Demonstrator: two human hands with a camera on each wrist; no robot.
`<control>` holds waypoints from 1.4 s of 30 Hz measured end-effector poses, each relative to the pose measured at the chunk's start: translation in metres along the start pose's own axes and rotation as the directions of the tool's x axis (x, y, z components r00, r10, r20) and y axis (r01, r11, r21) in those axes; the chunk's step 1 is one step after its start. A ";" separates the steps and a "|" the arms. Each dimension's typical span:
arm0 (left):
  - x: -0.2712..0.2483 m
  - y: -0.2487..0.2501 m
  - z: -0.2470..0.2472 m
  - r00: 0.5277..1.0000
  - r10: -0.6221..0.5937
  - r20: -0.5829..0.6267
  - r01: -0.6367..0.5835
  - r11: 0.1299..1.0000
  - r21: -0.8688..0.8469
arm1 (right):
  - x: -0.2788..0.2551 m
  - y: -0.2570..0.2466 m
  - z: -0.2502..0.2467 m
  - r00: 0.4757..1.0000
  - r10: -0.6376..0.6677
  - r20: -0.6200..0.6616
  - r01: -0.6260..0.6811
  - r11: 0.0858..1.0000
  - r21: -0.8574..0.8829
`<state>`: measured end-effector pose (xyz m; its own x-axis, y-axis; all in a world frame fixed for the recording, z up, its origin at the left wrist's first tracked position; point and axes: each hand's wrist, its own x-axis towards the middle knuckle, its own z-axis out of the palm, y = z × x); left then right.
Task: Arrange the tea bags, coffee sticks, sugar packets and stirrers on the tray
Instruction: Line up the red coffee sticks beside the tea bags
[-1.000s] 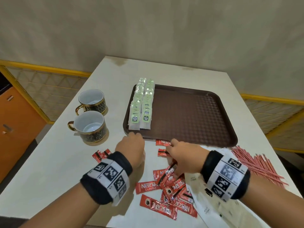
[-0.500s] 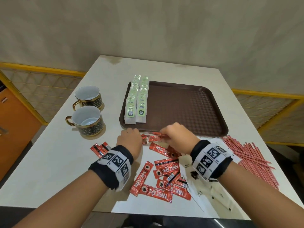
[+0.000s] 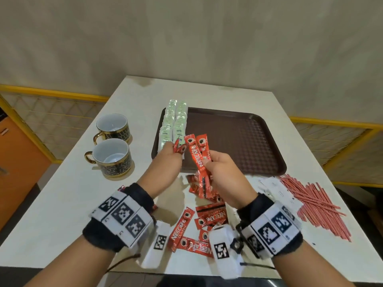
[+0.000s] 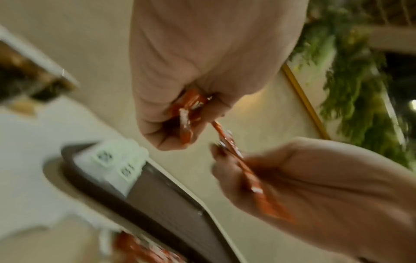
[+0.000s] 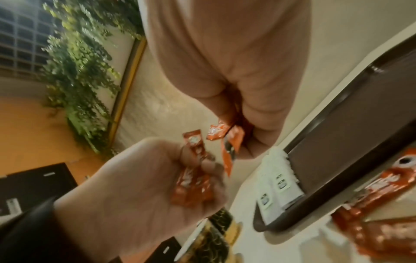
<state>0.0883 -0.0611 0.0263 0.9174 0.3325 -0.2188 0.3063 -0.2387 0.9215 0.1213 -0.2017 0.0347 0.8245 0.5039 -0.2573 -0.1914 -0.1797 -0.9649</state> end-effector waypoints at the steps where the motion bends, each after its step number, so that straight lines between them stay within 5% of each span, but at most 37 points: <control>1: -0.002 0.003 0.006 0.999 -0.038 0.009 0.039 0.991 -0.130 | -0.002 0.000 0.007 0.999 -0.033 -0.031 0.033 0.999 -0.006; 3: -0.005 0.004 0.018 0.996 -0.074 0.054 0.087 0.950 -0.300 | -0.002 0.004 0.018 0.983 -0.131 -0.127 0.119 0.988 -0.099; 6: -0.011 0.001 0.026 0.996 -0.024 0.084 0.050 0.943 -0.329 | 0.000 0.014 0.024 0.935 -0.265 -0.234 0.201 0.943 -0.264; 12: -0.017 -0.012 0.030 0.996 -0.006 0.092 0.041 0.923 -0.382 | -0.008 0.027 0.022 0.919 -0.309 -0.243 0.226 0.921 -0.318; 19: -0.025 -0.021 0.022 0.970 -0.005 0.245 0.106 0.910 -0.400 | -0.020 0.013 -0.008 0.999 -0.032 0.019 0.032 0.999 -0.019; 21: -0.024 -0.026 0.014 0.974 -0.035 0.223 0.130 0.895 -0.427 | -0.027 0.010 -0.021 0.992 0.042 0.123 -0.033 0.996 -0.081; 23: -0.024 -0.030 0.004 0.986 -0.063 0.153 0.128 0.877 -0.462 | -0.037 0.014 -0.032 0.970 0.113 0.217 0.006 0.875 -0.485; 25: -0.023 -0.032 -0.006 0.993 -0.072 0.096 0.110 0.863 -0.493 | -0.047 0.029 -0.035 0.935 0.219 0.279 0.135 0.509 -0.850; 27: -0.024 -0.032 -0.011 0.996 -0.064 0.070 0.091 0.851 -0.518 | -0.051 0.052 -0.035 0.922 0.233 0.308 0.277 0.156 -0.948; 29: -0.025 -0.032 -0.013 0.997 -0.060 0.057 0.081 0.837 -0.542 | -0.050 0.067 -0.035 0.925 0.204 0.319 0.331 -0.027 -0.943; 42: -0.024 -0.045 -0.022 0.996 -0.085 0.011 0.072 0.760 -0.646 | -0.022 0.062 -0.034 0.941 0.047 0.334 0.334 0.004 -0.942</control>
<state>0.0470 -0.0387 -0.0026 0.8906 0.3415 -0.3003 0.1347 0.4325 0.8915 0.1095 -0.2529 -0.0177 0.5892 0.7483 -0.3049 0.7768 -0.6284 -0.0409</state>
